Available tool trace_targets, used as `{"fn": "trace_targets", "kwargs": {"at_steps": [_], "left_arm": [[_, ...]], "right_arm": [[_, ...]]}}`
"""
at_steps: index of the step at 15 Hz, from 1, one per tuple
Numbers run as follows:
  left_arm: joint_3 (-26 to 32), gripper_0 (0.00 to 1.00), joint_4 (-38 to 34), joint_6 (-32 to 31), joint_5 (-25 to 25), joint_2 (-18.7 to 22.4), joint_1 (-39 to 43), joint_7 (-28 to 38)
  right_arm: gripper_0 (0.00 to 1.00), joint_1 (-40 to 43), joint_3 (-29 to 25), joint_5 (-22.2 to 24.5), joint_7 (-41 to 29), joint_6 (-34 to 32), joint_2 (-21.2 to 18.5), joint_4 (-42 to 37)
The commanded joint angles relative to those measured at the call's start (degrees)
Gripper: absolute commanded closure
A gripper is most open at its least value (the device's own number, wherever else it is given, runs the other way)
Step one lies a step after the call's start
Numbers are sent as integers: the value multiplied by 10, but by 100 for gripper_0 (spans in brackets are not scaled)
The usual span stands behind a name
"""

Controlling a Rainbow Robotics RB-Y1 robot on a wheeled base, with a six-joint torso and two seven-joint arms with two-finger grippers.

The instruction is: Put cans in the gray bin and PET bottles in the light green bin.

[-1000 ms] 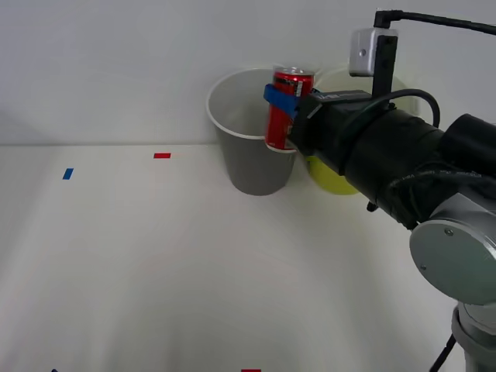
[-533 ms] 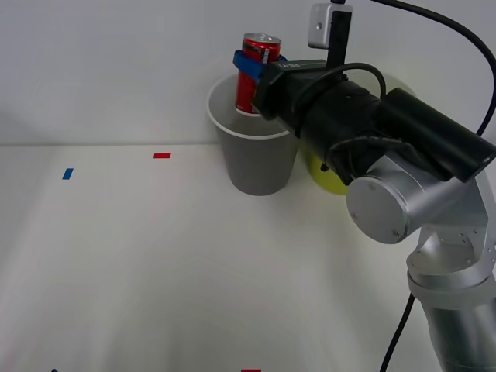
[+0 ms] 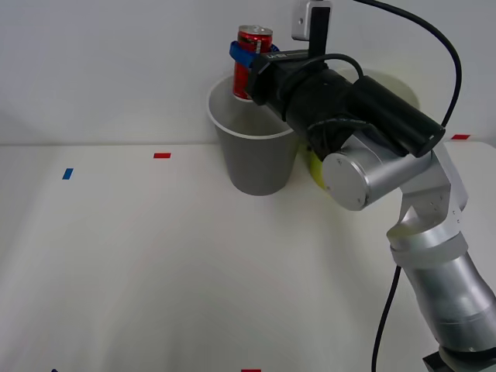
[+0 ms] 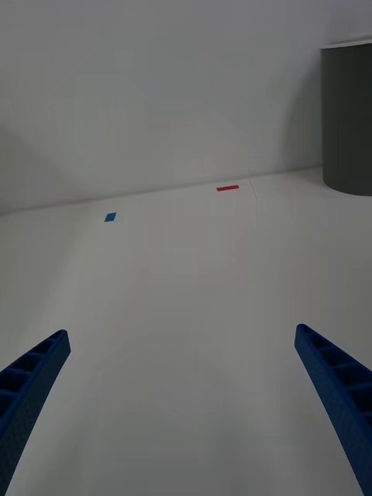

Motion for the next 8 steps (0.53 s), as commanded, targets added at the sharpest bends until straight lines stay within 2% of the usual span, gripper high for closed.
{"fn": "trace_targets", "kwargs": {"at_steps": [1,8], "left_arm": [[0,0,0,0,0,0,0,0],[0,0,0,0,0,0,0,0]], "right_arm": [[100,-26,11,5,5,-55,-8,65],[100,-52,15,40,8,-76,-12,124]]}}
